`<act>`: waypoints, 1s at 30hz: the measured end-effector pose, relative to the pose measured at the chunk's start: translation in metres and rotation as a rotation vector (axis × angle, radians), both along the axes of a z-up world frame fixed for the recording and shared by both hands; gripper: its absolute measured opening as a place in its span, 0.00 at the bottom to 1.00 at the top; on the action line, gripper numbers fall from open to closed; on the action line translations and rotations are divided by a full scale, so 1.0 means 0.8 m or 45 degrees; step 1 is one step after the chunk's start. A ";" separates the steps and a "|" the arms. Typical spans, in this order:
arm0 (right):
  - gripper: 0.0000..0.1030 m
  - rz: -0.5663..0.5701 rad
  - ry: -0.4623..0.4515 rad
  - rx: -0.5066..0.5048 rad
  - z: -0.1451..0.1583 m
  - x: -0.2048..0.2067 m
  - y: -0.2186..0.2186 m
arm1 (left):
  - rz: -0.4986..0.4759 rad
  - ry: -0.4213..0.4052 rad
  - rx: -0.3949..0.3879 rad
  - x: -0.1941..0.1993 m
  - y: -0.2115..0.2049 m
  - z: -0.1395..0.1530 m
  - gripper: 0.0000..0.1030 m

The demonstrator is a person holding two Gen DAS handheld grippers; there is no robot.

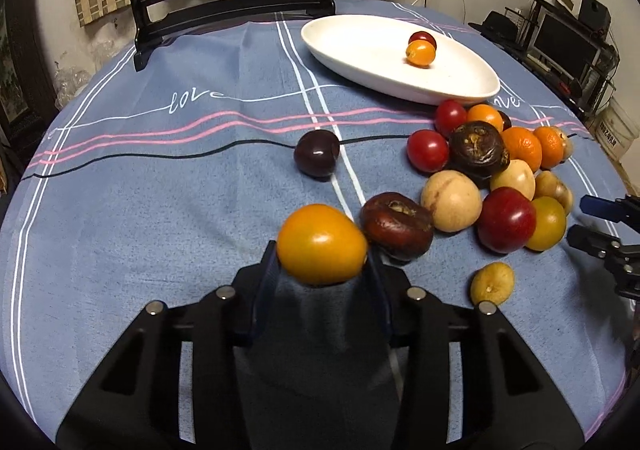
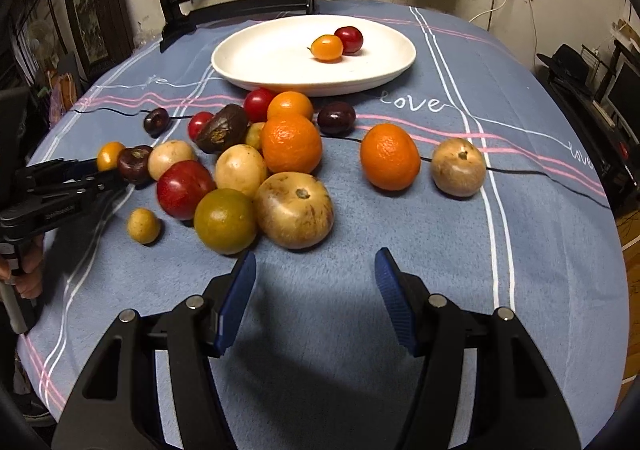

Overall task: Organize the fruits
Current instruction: 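Grasp the yellow-orange fruit with the left tool while the right grasps a brown speckled fruit, then carry both fruits onto the white plate and open both tools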

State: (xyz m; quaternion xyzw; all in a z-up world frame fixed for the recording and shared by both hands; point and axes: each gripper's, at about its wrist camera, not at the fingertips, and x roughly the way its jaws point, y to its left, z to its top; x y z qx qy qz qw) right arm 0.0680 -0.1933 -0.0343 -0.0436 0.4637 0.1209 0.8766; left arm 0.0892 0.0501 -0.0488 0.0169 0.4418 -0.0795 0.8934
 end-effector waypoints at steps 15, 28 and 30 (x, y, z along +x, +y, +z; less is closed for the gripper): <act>0.57 0.054 0.042 0.012 -0.016 0.050 0.013 | -0.005 -0.003 -0.010 -0.002 0.002 -0.002 0.42; 0.43 0.070 -0.001 0.064 -0.003 0.030 0.009 | 0.005 -0.004 -0.013 -0.003 0.002 -0.001 0.41; 0.43 0.067 -0.008 0.073 0.002 0.024 0.004 | 0.004 -0.007 -0.006 -0.004 0.001 -0.001 0.41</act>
